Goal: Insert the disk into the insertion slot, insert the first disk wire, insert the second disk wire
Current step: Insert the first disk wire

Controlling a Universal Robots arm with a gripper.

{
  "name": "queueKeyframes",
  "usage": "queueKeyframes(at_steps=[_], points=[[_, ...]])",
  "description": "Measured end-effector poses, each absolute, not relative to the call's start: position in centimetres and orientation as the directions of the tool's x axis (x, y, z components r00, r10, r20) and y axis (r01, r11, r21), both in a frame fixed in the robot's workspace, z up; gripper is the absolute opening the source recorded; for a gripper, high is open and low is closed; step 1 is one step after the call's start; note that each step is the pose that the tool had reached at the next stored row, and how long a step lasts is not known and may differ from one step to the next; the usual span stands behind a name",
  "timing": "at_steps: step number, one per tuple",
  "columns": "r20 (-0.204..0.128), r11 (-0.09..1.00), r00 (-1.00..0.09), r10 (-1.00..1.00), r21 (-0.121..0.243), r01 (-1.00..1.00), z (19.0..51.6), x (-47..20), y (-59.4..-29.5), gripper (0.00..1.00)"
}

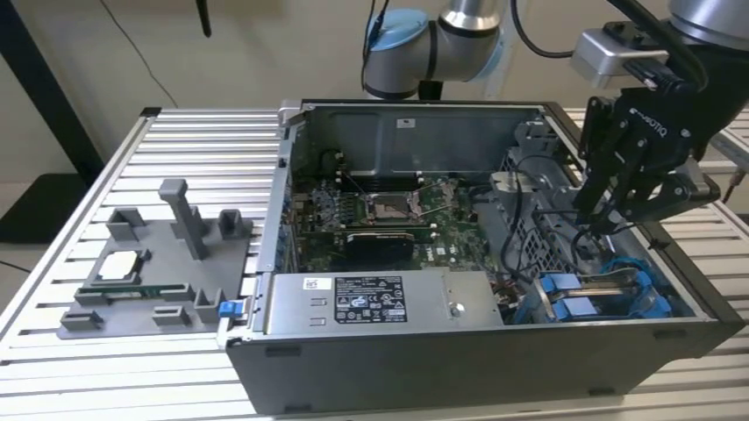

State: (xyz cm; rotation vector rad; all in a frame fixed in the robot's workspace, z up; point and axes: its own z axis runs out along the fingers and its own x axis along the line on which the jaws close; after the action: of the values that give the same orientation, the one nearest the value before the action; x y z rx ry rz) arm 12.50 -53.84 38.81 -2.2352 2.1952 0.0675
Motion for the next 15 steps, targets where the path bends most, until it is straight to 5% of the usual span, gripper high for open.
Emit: queueKeyframes(at_steps=[2, 3, 7, 15], points=[[-0.046, -0.019, 0.018, -0.999, 0.023, -1.0, 38.72, 12.5, -53.82, 1.0], [-0.051, -0.019, 0.018, -0.999, 0.022, -1.0, 38.7, 12.5, -53.82, 0.0], [-0.078, -0.019, 0.018, -0.997, 0.018, -1.0, 38.57, 12.5, -53.81, 0.0], [-0.077, -0.019, 0.018, -0.997, 0.018, -1.0, 38.53, 12.49, -53.87, 0.0]])
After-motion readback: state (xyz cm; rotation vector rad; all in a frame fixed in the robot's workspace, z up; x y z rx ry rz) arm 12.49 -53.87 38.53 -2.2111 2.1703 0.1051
